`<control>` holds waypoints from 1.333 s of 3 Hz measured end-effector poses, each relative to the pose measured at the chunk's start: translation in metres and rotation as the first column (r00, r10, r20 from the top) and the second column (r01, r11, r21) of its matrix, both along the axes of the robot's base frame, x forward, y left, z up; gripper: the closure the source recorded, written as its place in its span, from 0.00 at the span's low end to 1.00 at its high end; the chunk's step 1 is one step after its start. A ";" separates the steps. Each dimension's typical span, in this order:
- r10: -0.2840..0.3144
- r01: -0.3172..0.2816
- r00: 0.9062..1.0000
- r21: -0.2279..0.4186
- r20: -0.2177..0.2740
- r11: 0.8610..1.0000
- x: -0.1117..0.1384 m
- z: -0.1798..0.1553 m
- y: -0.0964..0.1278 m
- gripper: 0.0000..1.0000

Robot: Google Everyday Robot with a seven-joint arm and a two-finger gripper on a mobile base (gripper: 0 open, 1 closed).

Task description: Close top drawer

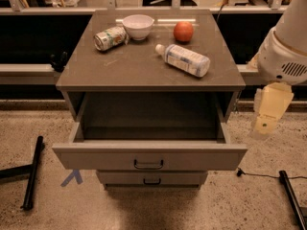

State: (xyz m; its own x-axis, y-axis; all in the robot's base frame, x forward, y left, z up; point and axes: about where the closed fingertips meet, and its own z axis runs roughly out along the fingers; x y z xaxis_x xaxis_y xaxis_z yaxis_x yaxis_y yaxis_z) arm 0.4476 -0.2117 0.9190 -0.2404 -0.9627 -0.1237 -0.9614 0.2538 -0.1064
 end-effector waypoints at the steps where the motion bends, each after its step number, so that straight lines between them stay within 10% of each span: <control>1: -0.030 0.035 0.996 0.048 -0.088 0.998 -0.013 -0.016 0.013 0.00; 3: -0.119 0.156 0.961 0.131 -0.250 0.979 -0.056 -0.011 0.052 0.00; 4: -0.131 0.163 0.971 0.153 -0.200 0.975 -0.042 -0.011 0.058 0.00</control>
Offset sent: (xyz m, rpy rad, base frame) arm -0.0680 0.0370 -0.0178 0.1508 0.3171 -0.1549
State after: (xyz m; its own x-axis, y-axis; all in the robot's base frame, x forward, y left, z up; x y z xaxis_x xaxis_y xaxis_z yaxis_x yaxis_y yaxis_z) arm 0.4055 -0.1536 0.9080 -0.4121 -0.8845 -0.2187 -0.9107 0.3928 0.1277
